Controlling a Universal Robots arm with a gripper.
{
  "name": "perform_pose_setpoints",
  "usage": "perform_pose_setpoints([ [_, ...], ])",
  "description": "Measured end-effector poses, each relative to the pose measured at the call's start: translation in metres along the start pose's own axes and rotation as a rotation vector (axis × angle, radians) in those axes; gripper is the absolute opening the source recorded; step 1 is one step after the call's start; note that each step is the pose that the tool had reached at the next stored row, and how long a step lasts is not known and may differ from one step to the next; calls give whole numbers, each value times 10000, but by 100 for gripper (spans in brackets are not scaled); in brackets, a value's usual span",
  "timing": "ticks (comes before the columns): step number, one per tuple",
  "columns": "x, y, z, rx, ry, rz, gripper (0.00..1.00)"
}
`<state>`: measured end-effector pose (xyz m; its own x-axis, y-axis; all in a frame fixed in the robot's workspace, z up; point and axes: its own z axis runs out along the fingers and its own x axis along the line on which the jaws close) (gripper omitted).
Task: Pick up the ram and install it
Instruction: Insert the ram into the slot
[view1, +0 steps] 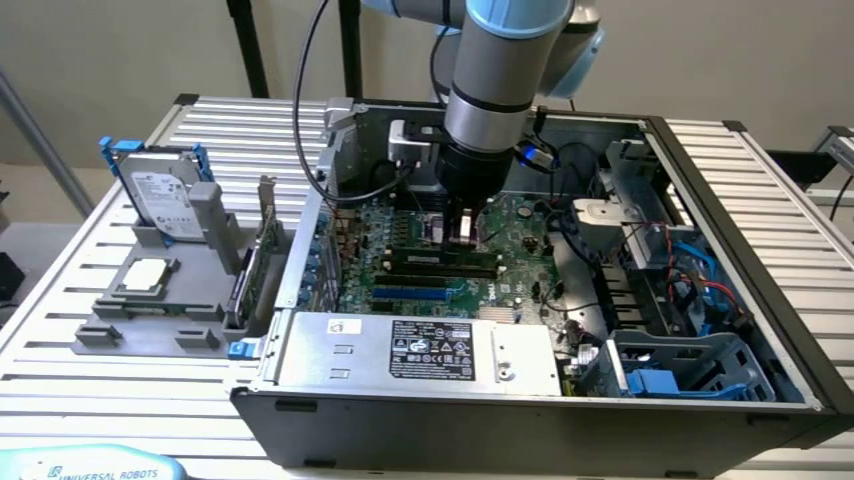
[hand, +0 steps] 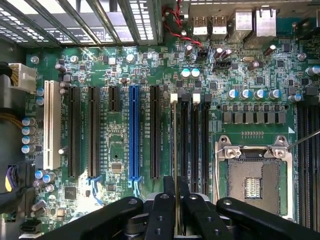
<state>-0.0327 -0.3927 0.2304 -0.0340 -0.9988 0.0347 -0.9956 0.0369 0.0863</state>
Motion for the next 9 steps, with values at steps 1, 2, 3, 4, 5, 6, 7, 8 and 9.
perform_pose_setpoints([
  [1,7,1,-3,0,0,0,14],
  [2,10,1,-4,-1,1,1,14],
  [3,10,1,-4,-1,0,2,14],
  [4,10,1,-4,-1,1,2,14],
  [5,10,1,-4,0,-1,2,14],
  [6,11,1,-3,2,-3,1,14],
  [7,11,0,-2,7,-8,0,14],
  [8,11,0,-1,13,-10,0,14],
  [9,11,0,0,20,-15,-1,14],
])
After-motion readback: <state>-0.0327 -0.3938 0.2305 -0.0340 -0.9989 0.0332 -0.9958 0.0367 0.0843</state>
